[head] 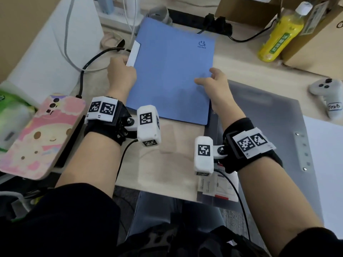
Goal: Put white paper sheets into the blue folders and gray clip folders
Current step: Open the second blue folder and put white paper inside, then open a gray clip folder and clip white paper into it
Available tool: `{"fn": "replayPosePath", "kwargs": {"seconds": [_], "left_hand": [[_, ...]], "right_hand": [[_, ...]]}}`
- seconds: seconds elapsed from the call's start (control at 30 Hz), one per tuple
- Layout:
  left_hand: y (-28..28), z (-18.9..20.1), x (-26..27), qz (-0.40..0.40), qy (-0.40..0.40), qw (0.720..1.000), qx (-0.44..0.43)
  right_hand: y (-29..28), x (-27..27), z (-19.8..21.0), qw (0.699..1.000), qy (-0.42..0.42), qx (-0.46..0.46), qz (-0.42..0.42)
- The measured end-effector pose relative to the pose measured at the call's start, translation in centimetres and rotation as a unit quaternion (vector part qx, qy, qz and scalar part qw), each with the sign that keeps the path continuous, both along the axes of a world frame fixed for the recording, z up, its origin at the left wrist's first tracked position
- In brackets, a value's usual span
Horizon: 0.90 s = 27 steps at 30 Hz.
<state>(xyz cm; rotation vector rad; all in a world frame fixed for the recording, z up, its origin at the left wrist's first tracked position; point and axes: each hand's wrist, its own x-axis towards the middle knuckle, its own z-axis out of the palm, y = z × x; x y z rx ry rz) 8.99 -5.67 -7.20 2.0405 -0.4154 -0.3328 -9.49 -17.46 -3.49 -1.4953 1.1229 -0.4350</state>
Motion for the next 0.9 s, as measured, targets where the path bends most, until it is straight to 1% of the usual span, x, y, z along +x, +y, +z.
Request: {"fn": "replayPosePath", "kwargs": {"seconds": [0.1,0.2,0.3,0.43,0.5,0.57,0.63,0.8,0.9], "left_hand": [[-0.6,0.5,0.1,0.006,-0.023,0.999,0.035],[-1.1,0.3,0.4,0.009,-0.058,0.996,0.073],[-1.4,0.1,0.4,0.009,-0.086,0.993,0.086],[-1.4,0.0,0.2,0.019,-0.123,0.988,0.096],[-1.2,0.1,-0.1,0.026,-0.144,0.982,0.122],[-0.9,0.3,-0.5,0.031,-0.143,0.979,0.141],[-0.7,0.5,-1.3,0.018,-0.147,0.977,0.153],[-0.2,1.3,-3.9,-0.045,-0.164,0.97,0.171],[-0.1,1.4,-5.4,-0.075,-0.161,0.971,0.163]], "right_hand": [[-0.4,0.5,-0.4,1.0,0.021,0.0,0.016],[-0.6,0.6,-0.7,0.999,0.033,-0.01,0.029],[-0.8,0.7,-0.9,0.998,0.038,-0.017,0.047],[-0.8,0.6,-0.8,0.996,0.038,-0.052,0.06],[-0.7,0.5,-0.6,0.995,0.036,-0.068,0.065],[-0.7,0.4,-0.4,0.994,0.03,-0.076,0.072],[-0.5,0.3,-0.2,0.994,0.021,-0.081,0.075],[0.1,-0.9,0.0,0.993,0.005,-0.093,0.072],[0.6,-2.0,0.3,0.994,-0.004,-0.093,0.062]]}}
